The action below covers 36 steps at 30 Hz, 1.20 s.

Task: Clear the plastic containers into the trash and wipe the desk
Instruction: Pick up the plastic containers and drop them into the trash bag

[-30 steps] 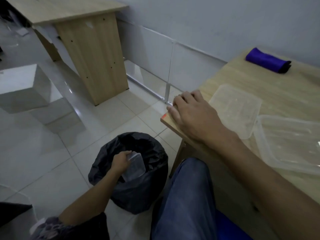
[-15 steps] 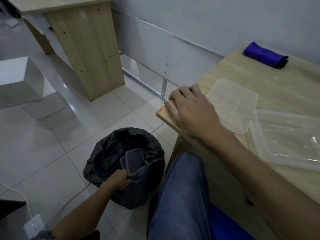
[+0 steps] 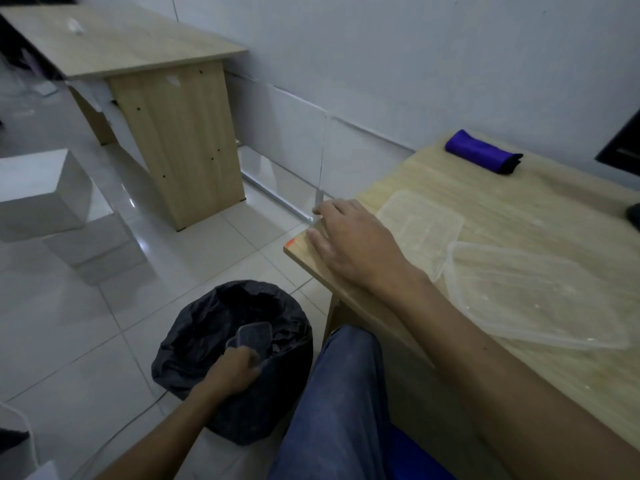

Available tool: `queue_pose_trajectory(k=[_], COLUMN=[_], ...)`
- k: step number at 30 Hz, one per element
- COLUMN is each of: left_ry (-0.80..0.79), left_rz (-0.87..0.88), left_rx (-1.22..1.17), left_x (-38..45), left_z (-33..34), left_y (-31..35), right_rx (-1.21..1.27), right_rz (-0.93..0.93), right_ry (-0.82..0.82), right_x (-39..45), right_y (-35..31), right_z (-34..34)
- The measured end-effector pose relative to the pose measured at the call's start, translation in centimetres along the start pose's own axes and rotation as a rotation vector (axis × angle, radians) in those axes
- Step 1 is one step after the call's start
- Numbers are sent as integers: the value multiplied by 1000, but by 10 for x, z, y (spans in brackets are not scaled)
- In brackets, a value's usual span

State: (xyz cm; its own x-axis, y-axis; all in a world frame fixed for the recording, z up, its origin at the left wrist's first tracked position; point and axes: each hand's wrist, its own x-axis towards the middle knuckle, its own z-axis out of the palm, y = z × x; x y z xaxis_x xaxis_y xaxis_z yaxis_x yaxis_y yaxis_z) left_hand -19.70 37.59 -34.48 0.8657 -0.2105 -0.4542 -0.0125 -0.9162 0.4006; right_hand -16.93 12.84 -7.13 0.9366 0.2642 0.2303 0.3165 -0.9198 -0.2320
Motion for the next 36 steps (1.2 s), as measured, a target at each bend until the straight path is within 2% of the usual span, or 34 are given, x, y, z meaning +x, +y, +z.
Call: queue_pose_trajectory(k=[6,9,12,16,20,25,29,36], left_ry=[376,496,545,558,525,479,472,442], left_rz=[221,294,397,550,583,471,371,244], left_rx=[-348,-582,-699,-507,-197,-6,116,146], left_x=[-21,-37,-50,-61,-56,-39,-28,-25], left_z=[-128,-178,-211,-228,-225,-209,-202,-204], left_y=[97,135,169,219,263,300,313,320], right_rx=[119,117,94,35,-24,-126,-132,-81], right_rz=[57,122,197,309,397,478,484,505], right_ry=[148,201,171,33,-106,-194,-173,-130], right_x=[-28,-46,-60,-81,-98,-117,-127,-132], right_y=[26,48,72,103,124,143,153,157], right_z=[-56,-82,-102,-122,-136,-143,-138,-136])
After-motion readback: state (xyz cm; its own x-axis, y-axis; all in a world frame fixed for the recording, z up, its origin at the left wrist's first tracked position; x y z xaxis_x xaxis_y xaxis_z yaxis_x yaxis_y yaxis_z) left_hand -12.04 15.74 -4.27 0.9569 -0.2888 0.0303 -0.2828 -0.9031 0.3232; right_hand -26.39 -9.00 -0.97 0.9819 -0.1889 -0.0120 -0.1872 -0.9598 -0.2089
